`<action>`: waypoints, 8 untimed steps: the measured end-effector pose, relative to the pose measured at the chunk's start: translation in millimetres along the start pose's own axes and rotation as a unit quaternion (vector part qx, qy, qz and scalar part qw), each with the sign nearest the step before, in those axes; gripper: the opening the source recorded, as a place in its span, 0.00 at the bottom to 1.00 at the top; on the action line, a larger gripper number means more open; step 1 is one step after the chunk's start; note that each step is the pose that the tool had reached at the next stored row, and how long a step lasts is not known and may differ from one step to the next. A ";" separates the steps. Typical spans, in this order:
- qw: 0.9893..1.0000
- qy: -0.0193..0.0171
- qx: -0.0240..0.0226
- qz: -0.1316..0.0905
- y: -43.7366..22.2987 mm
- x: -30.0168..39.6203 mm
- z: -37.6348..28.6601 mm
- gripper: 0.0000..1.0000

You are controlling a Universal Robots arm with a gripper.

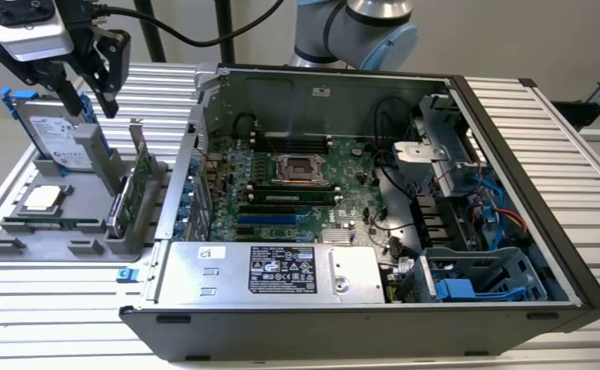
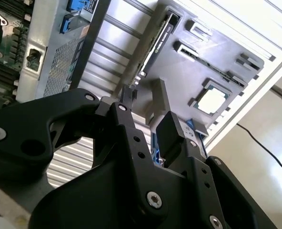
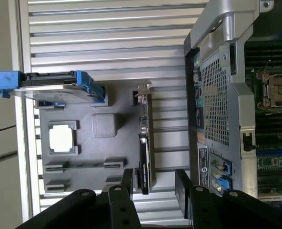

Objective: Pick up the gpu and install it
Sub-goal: 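Pick up the gpu and move the gpu toward the slot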

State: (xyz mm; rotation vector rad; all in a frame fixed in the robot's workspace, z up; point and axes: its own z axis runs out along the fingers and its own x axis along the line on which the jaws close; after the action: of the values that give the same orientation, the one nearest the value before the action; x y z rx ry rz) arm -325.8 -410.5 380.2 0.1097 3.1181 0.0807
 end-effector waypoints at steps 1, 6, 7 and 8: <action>1.000 0.000 0.000 0.000 0.0 0.0 0.2 1.00; 1.000 0.000 0.000 0.000 -0.1 0.0 1.3 1.00; 1.000 0.000 0.000 0.000 -0.1 0.0 1.5 1.00; 1.000 0.000 0.000 0.000 -0.1 0.0 1.6 1.00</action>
State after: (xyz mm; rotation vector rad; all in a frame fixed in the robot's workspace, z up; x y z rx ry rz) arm -325.8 -410.6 378.6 0.1096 3.1181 0.0807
